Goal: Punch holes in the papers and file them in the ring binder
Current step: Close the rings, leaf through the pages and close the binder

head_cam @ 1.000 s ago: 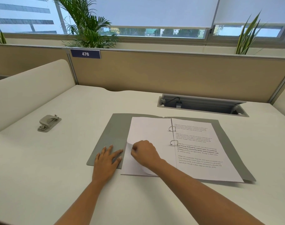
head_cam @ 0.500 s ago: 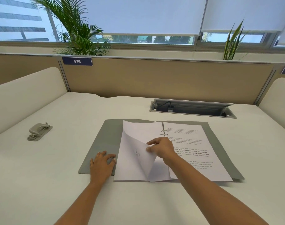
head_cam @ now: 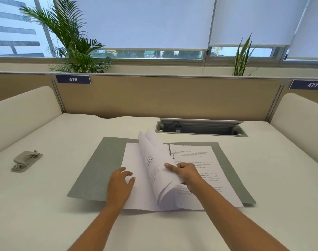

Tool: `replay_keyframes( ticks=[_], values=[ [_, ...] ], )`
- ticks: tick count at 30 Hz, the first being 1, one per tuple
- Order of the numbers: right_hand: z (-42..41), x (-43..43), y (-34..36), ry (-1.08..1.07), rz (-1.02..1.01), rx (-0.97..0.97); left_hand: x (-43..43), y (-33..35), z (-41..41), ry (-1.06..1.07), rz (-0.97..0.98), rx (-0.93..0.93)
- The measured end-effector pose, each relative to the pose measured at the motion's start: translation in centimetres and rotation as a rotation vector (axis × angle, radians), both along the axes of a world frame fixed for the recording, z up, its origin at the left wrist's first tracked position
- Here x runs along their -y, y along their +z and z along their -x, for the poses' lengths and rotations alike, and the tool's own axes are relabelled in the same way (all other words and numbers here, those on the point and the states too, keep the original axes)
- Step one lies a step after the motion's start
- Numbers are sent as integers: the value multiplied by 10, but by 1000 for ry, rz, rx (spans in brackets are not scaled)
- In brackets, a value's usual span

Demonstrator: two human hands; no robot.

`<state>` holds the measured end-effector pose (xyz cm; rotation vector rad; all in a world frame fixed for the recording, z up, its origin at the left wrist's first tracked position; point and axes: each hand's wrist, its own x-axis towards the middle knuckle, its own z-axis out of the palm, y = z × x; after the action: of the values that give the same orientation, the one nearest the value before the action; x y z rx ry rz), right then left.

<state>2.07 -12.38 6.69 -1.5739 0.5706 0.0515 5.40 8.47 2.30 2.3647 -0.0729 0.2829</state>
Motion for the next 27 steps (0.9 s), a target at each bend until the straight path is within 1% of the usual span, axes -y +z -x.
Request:
replay_keyframes(
  ticks=[3, 6, 9, 11, 14, 17, 20, 24, 27],
  values=[
    [0, -3, -2, -22, -13, -15, 14, 13, 1, 6, 141, 31],
    [-1, -1, -8, -12, -7, 0, 14, 21, -3, 93, 382, -79],
    [1, 6, -8, 52, 4, 16, 9, 22, -9, 195, 640, -189],
    [1, 13, -8, 71, -15, 35, 6, 23, -11, 227, 731, -239],
    [1, 24, -5, 34, -14, 47, 1, 21, -13, 243, 657, -309],
    [4, 37, 2, -52, 24, 44, -2, 18, -14, 230, 584, -315],
    [9, 57, 7, -130, 138, 39, -6, 13, -14, 212, 433, -289],
    [20, 92, 5, -233, 286, 22, -10, 11, -13, 218, 374, -268],
    [32, 120, 1, -313, 408, -46, -14, 7, -15, 217, 345, -269]
  ],
)
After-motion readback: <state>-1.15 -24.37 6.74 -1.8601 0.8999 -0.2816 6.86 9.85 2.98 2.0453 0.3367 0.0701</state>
